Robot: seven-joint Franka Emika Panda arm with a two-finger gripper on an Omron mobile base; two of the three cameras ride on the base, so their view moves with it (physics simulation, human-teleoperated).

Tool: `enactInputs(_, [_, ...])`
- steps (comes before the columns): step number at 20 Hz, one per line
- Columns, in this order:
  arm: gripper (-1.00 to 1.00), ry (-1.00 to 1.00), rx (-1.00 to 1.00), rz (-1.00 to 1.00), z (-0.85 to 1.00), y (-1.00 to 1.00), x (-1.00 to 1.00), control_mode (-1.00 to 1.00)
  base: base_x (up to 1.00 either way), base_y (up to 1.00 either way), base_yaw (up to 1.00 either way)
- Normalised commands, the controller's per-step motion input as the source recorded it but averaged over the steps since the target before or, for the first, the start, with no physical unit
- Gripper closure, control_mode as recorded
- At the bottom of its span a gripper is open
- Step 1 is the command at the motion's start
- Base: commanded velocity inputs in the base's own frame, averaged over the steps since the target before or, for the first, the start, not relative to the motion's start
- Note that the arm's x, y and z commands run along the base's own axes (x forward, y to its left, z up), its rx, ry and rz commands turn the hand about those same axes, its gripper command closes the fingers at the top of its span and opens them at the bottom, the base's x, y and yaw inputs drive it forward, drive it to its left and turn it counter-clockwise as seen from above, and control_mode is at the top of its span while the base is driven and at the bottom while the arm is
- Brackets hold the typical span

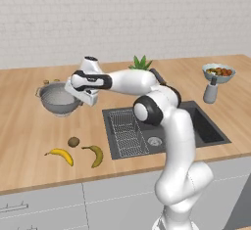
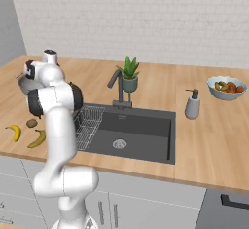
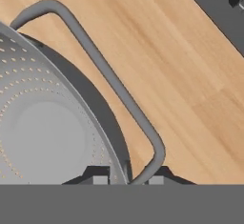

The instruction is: Put the colander in the sink, put the kiwi, banana, banana in the colander, and turn on the sink faucet and pour water over the colander.

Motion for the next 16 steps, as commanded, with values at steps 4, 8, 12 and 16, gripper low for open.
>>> enactInputs(4, [1.00,-0.05,0.04,0.03,0.70,-0.24,-0.45,-1.00,0.00,0.00,0.00])
enactInputs(8, [1.00,0.00,0.00,0.09,0.62,-0.39,-0.66,-1.00,0.00,0.00,0.00])
enactInputs(12, [1.00,0.00,0.00,0.07,0.51,-0.51,-0.71,-1.00,0.00,0.00,0.00])
enactInputs(16, [1.00,0.06,0.00,0.02,0.37,-0.63,-0.75,-1.00,0.00,0.00,0.00])
